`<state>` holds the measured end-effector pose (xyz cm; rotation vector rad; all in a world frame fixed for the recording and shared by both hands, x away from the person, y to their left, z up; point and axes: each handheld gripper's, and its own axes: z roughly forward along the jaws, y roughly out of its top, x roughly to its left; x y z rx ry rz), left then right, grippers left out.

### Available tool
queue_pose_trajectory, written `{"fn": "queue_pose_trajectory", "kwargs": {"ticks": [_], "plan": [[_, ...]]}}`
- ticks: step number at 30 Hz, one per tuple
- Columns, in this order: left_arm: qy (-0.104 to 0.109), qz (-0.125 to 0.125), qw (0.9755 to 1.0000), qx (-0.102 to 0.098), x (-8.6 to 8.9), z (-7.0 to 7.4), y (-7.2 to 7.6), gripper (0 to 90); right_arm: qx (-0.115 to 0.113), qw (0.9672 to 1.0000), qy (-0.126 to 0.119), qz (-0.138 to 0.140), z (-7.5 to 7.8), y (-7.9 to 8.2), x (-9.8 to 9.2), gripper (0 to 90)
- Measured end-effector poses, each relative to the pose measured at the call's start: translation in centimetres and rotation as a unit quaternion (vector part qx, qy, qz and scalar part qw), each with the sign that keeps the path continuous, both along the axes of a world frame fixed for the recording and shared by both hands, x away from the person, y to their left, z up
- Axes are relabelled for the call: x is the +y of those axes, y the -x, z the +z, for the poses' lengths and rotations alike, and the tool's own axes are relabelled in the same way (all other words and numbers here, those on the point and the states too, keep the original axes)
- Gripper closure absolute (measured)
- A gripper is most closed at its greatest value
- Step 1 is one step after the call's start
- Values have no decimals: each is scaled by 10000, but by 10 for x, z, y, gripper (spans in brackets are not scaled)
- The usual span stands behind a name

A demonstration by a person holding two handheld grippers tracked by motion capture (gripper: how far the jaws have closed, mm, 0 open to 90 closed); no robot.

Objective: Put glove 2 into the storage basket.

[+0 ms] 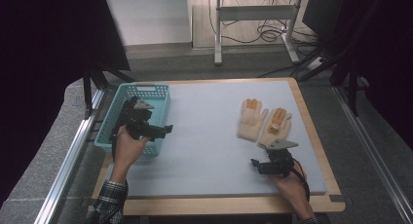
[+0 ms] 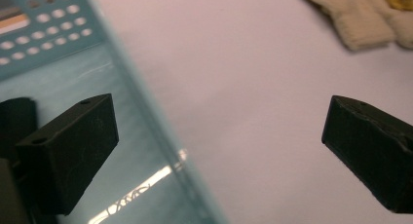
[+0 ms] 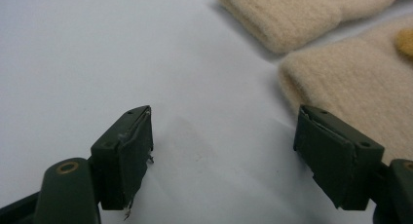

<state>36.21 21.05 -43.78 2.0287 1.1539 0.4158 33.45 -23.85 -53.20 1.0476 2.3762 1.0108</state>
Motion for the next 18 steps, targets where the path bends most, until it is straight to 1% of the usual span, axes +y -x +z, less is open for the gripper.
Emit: {"fn": "queue_pose_trajectory", "kwargs": {"ticks": [2, 5, 8, 11, 12, 13, 14, 15, 16, 17, 18], "plan": [[-10, -93, 9999, -89, -9, -2, 6, 3, -3, 10000, 6, 4, 0, 0, 0, 219], [-28, -260, 9996, -123, -21, -8, 13, 4, 1, 10000, 39, 1, 0, 0, 0, 221], [-150, -376, 9990, -190, -32, -14, 20, 4, -7, 10000, 47, 3, 0, 0, 1, 221], [-103, -490, 9985, -240, -42, -20, 28, 4, -11, 10000, 54, 2, 0, 0, 1, 222], [-104, -566, 9980, -278, -49, -24, 34, 4, -7, 10000, 57, -1, 0, 0, 1, 223], [-104, -566, 9980, -278, -49, -24, 34, 4, -7, 10000, 57, -1, 0, 0, 1, 223], [-105, -587, 9978, -306, -53, -26, 37, 4, -5, 10000, 55, 4, 0, 0, 1, 223], [-75, -659, 9973, -314, -60, -32, 43, 3, -6, 10000, 48, -3, 0, 0, 1, 223], [-75, -659, 9973, -314, -60, -32, 43, 3, -3, 10000, 42, -3, 0, 0, 1, 223], [-134, -685, 9969, -353, -68, -39, 50, 3, -6, 10000, 43, -1, 0, 0, 1, 223], [-134, -685, 9969, -353, -68, -39, 50, 3, -6, 10000, 43, -1, 0, 0, 1, 223]]}}
